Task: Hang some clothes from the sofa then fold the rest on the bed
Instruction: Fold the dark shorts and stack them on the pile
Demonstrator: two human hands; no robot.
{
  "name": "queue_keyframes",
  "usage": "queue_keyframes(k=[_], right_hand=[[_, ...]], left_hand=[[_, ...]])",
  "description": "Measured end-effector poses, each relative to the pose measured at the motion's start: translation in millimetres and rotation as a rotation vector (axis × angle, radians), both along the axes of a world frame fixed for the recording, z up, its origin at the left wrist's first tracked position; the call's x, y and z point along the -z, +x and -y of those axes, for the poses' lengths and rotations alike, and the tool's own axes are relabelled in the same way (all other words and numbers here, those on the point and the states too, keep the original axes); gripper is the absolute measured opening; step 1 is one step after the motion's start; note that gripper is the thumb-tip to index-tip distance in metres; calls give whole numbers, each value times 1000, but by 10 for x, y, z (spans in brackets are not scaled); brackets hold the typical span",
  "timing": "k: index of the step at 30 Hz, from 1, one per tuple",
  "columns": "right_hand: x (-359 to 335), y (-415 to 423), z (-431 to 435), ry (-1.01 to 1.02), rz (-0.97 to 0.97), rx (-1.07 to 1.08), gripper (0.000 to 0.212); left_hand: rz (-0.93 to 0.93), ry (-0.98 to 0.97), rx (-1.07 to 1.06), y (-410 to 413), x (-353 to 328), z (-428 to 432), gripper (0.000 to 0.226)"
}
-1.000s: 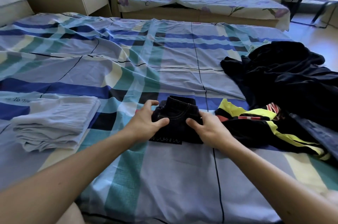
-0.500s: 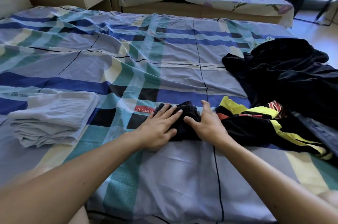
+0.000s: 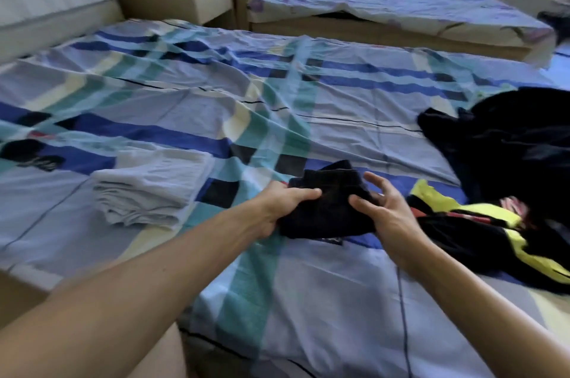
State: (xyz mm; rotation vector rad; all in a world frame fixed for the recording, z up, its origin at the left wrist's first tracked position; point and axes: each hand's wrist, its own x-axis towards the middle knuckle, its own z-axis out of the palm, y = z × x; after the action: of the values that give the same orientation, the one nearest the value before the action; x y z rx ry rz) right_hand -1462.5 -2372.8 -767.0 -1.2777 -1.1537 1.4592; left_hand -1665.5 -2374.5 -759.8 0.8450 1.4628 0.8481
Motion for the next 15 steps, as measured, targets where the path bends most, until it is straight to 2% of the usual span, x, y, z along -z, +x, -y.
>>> queue_keyframes(k=[2, 3, 6, 7, 11, 15], right_hand=[[-94, -64, 58, 3, -44, 18, 112], [-120, -141, 52, 7, -37, 16, 113], [-170, -459, 13, 13, -39, -2, 64], [-167, -601, -24, -5, -39, -6, 55], [-273, -1409, -109, 10, -65, -80, 52], [-403, -2279, -218, 89, -62, -232, 67]], left_hand=[[32, 35, -5, -57, -125, 23, 20], [6, 75, -18, -134, -196, 30, 11], [-135, 227, -42, -444, -402, 21, 21], [-198, 271, -47, -578, -464, 12, 28], [-346, 351, -125, -1311, -791, 27, 33], [-539, 350, -250, -2164, -909, 12, 34]])
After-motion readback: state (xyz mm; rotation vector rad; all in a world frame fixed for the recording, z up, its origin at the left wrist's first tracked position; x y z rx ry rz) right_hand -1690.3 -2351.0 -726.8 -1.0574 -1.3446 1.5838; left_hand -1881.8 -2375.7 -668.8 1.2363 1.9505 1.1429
